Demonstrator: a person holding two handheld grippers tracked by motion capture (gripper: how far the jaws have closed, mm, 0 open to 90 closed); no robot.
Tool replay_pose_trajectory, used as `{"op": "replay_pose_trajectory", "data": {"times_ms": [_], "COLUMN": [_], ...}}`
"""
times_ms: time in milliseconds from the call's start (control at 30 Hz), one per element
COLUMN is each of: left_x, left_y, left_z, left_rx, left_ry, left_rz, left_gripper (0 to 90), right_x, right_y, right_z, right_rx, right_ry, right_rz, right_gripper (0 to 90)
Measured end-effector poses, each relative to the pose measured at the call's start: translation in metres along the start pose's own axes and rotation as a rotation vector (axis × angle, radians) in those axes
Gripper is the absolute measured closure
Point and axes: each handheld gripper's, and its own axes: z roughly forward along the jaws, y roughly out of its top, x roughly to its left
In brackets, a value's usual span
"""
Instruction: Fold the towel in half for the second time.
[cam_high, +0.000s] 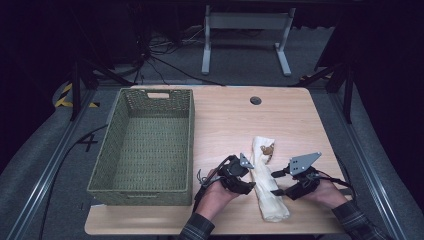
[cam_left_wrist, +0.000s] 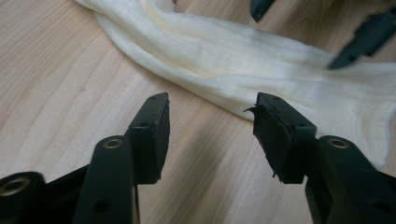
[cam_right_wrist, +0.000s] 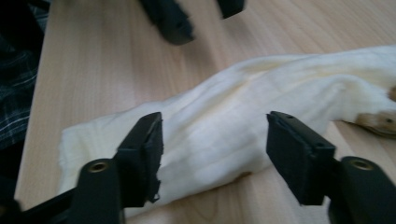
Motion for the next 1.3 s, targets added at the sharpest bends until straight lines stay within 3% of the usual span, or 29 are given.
{"op": "replay_pose_trajectory", "data": {"times_ms": [67, 267, 333, 500, 667, 800, 967, 1133, 1300], "left_x": [0.002, 0.003, 0.004, 0.005, 0.005, 0.005, 0.006, 0.006, 0.006], "left_y": [-0.002, -0.006, -0.007, -0.009, -0.009, -0.009, -0.009, -0.008, -0.006], "left_z": [0.000, -0.002, -0.001, 0.000, 0.001, 0.003, 0.003, 0.003, 0.003], "left_rx": [0.002, -0.020, -0.021, -0.014, -0.007, -0.002, -0.007, -0.009, -0.016], "left_ry": [0.005, 0.046, 0.026, 0.025, 0.024, 0.026, 0.032, 0.029, 0.026], "left_rz": [0.009, 0.028, 0.022, 0.024, 0.027, 0.025, 0.018, 0.017, 0.017], "left_gripper": [43.1, 37.7, 36.4, 35.2, 35.1, 35.1, 35.1, 35.2, 35.6], "right_x": [0.007, 0.010, 0.008, 0.007, 0.007, 0.009, 0.014, 0.019, 0.023], "right_y": [0.001, 0.007, 0.007, 0.005, 0.003, 0.003, 0.002, 0.001, 0.000], "right_z": [0.002, 0.015, 0.021, 0.031, 0.032, 0.030, 0.027, 0.025, 0.024], "right_rx": [0.011, 0.022, 0.029, 0.071, 0.068, 0.064, 0.056, 0.049, 0.047], "right_ry": [0.009, 0.025, 0.026, 0.014, 0.021, 0.038, 0.056, 0.068, 0.095], "right_rz": [-0.040, -0.091, -0.100, -0.134, -0.121, -0.120, -0.137, -0.115, -0.099], "right_gripper": [30.0, 22.6, 20.4, 19.1, 21.3, 33.2, 56.2, 78.5, 81.1]}}
